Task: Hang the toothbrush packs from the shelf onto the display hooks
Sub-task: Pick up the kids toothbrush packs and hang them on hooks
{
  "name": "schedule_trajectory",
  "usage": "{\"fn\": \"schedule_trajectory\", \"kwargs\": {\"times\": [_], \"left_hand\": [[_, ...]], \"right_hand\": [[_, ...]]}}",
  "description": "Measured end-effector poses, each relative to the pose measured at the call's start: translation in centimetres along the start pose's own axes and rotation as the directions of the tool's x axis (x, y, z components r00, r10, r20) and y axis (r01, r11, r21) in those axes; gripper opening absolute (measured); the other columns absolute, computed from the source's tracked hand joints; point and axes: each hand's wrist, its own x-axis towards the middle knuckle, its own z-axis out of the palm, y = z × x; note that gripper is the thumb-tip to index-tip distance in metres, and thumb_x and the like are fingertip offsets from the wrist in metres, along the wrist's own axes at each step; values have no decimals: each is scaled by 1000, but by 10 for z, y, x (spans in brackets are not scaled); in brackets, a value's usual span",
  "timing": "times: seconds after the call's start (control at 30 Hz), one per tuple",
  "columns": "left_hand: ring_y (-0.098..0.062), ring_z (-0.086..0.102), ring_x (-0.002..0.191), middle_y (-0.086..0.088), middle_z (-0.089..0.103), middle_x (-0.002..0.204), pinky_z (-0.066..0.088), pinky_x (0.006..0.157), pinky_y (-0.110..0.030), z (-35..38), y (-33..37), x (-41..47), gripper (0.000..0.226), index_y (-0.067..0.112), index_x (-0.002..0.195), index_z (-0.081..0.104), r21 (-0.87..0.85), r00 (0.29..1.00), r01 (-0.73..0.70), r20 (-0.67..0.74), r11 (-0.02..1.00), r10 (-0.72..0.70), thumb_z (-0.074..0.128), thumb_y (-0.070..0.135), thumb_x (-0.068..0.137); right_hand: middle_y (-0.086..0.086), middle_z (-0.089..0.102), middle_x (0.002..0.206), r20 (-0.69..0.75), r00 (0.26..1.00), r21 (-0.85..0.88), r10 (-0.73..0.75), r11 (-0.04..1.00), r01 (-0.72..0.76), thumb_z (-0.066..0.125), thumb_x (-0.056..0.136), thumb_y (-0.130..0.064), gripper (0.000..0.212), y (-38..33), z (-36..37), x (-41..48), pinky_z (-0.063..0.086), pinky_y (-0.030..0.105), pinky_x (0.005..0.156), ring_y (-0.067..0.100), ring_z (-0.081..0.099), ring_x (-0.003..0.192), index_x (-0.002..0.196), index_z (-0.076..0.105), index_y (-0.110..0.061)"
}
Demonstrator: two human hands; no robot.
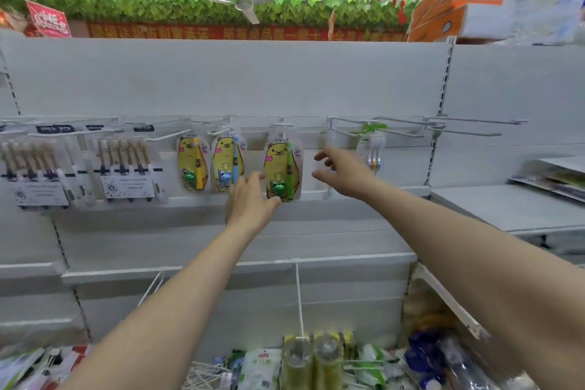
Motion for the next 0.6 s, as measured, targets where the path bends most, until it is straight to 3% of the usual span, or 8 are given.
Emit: {"fn": "schedule_trajectory", "kwargs": {"times": [0.1,0.23,0.6], "left_hand": [[-29,41,131,-7,47,140,40,105,-46,-17,33,-17,58,23,138,46,207,988,-150,52,967,143,69,41,87],[-30,38,134,-9,45,144,38,106,-44,-22,86,-41,59,23,140,46,315,965,-259,125,913,230,62,49,90],[-31,40,133,-11,47,143,40,101,-44,79,290,-136,54,22,139,47,245,879,-461,261,853,400,56,50,94]], "right_hand": [[5,62,126,41,992,-226,-121,966,127,60,94,-49,46,9,-30,-24,45,35,86,25,56,118,134,54,-27],[5,63,124,48,986,-297,-161,940,167,55,94,-56,48,27,-75,-59,48,42,93,26,55,120,134,54,-29],[4,58,131,-9,999,-492,-46,870,36,49,95,-59,51,175,-237,-208,47,42,94,26,53,121,137,50,-31]]}}
